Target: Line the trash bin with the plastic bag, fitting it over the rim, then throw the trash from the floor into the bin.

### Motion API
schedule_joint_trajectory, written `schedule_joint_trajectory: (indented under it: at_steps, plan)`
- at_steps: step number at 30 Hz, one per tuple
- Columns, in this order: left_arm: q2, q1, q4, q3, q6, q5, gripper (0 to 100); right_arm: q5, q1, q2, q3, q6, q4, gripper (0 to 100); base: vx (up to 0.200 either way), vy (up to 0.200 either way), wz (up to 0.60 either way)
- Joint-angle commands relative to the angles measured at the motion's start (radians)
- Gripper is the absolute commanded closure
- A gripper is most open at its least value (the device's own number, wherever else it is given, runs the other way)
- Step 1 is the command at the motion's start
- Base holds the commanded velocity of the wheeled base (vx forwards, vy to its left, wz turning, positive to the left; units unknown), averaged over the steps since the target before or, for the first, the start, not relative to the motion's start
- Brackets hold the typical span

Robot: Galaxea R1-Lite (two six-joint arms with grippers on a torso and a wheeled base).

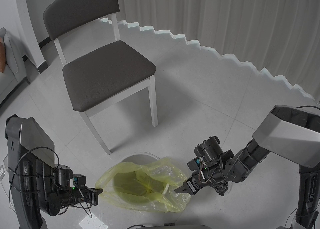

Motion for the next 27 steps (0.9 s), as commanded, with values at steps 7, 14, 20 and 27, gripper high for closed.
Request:
schedule_joint_trajectory:
  at_steps: [7,14,20,27]
  plan:
    - [-0.068,-0.019,-0.018,-0.001,-0.040,0.008,100,-0.004,-0.001,-0.162,0.005,-0.020,0.005,0,0.000,0.000,0.00]
    - [-0.062,-0.035,-0.018,-0.004,-0.040,0.045,100,-0.004,0.038,-0.129,-0.099,-0.041,0.004,0,0.000,0.000,0.00]
    - [-0.061,-0.035,-0.018,0.001,-0.043,0.058,100,-0.001,0.071,-0.051,-0.187,-0.081,0.005,0,0.000,0.000,0.00]
    - [-0.070,-0.036,-0.018,0.006,-0.041,0.060,0,-0.001,0.107,-0.001,-0.239,-0.097,0.005,0,0.000,0.000,0.00]
